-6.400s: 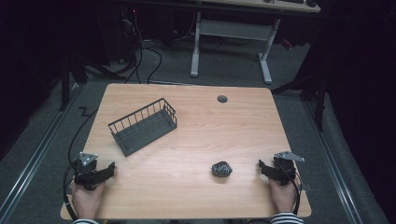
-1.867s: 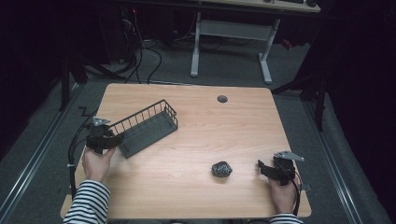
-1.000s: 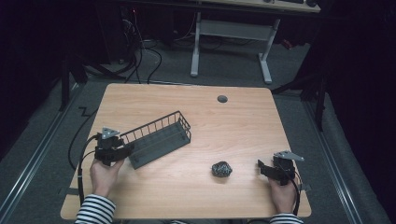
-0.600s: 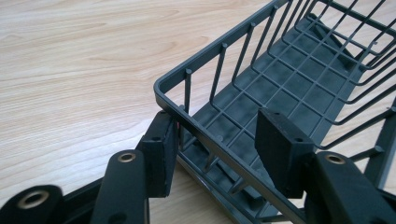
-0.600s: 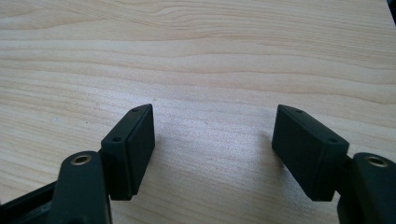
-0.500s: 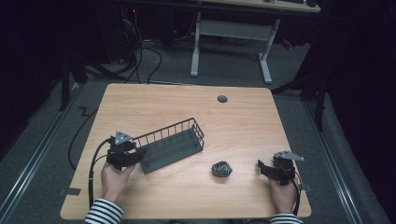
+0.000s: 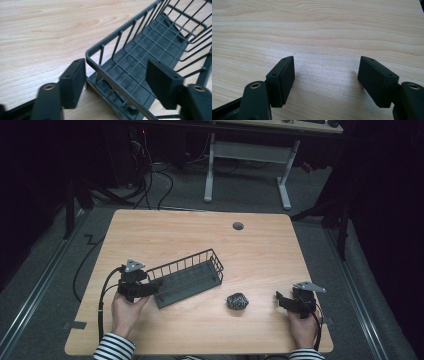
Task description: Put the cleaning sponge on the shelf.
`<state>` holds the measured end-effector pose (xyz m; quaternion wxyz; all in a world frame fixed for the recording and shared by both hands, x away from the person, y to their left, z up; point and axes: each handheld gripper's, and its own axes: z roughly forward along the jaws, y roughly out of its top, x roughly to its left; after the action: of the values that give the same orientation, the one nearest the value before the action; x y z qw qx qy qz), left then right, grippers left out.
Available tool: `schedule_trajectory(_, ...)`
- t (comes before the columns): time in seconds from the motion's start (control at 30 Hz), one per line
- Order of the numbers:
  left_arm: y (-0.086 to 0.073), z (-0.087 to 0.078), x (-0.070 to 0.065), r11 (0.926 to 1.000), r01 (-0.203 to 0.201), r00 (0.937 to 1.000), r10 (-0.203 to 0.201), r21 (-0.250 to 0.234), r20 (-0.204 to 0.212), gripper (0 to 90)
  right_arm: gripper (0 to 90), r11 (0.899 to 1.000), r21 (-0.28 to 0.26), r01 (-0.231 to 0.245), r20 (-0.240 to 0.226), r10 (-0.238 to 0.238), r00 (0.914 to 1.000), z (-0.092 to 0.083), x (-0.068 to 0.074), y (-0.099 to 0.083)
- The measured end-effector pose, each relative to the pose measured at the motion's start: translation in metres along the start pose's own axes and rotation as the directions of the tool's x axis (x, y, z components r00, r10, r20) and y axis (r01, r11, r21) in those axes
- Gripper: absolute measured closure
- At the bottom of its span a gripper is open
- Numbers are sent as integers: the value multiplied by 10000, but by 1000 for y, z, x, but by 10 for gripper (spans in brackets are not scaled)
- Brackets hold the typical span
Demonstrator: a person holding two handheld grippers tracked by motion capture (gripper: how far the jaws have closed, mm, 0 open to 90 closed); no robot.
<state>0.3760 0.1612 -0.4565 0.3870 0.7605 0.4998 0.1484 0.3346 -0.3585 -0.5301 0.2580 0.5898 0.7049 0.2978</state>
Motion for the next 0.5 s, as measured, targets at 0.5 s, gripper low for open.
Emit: schedule_trajectory(0.5, -19, -33, 35, 9913, 683, 9951, -758, -1127, -632, 284, 296, 10000, 5, 28, 13, -28, 10000, 0, 0, 0)
